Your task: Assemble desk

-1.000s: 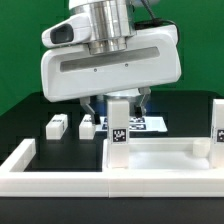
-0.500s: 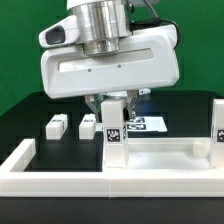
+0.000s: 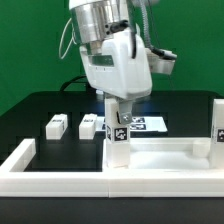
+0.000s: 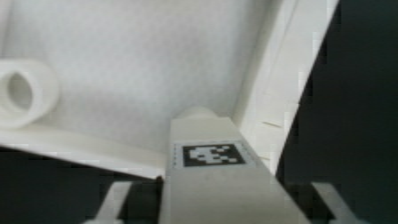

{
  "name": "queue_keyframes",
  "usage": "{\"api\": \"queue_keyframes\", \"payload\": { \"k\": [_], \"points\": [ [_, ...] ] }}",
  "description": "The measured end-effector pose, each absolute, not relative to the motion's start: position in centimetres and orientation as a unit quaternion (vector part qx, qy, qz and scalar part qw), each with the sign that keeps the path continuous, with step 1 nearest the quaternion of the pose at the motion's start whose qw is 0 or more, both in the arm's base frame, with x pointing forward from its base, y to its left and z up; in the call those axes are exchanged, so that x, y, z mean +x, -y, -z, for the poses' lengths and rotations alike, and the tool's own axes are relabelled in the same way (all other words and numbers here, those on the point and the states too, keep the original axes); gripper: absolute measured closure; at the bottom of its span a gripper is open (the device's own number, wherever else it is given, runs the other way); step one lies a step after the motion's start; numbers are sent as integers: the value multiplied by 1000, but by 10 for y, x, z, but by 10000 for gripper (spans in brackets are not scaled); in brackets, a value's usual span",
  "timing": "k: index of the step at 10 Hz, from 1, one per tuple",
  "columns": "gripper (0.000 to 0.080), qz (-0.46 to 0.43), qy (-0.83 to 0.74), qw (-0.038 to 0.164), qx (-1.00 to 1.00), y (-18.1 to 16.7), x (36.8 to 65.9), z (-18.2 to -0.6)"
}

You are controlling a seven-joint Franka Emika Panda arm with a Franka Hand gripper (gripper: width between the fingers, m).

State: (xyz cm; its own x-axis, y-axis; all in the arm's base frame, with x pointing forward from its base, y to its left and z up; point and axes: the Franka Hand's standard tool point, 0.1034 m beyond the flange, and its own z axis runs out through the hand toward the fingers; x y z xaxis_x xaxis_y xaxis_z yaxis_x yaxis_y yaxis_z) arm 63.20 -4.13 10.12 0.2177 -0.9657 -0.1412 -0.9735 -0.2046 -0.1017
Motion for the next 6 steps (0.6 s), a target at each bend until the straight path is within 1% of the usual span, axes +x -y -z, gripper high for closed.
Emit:
{"api": "queue_keyframes", "payload": {
  "k": [2, 3, 4, 5, 6],
  "points": [
    [492, -28, -632, 84, -770, 38, 631, -100],
    [492, -16, -574, 87, -814, 41, 632, -100],
    [317, -2, -497, 88, -863, 46, 633, -101],
    [188, 4, -415, 89, -905, 48, 633, -101],
    [188, 8, -342, 89, -935, 51, 632, -101]
  ]
}}
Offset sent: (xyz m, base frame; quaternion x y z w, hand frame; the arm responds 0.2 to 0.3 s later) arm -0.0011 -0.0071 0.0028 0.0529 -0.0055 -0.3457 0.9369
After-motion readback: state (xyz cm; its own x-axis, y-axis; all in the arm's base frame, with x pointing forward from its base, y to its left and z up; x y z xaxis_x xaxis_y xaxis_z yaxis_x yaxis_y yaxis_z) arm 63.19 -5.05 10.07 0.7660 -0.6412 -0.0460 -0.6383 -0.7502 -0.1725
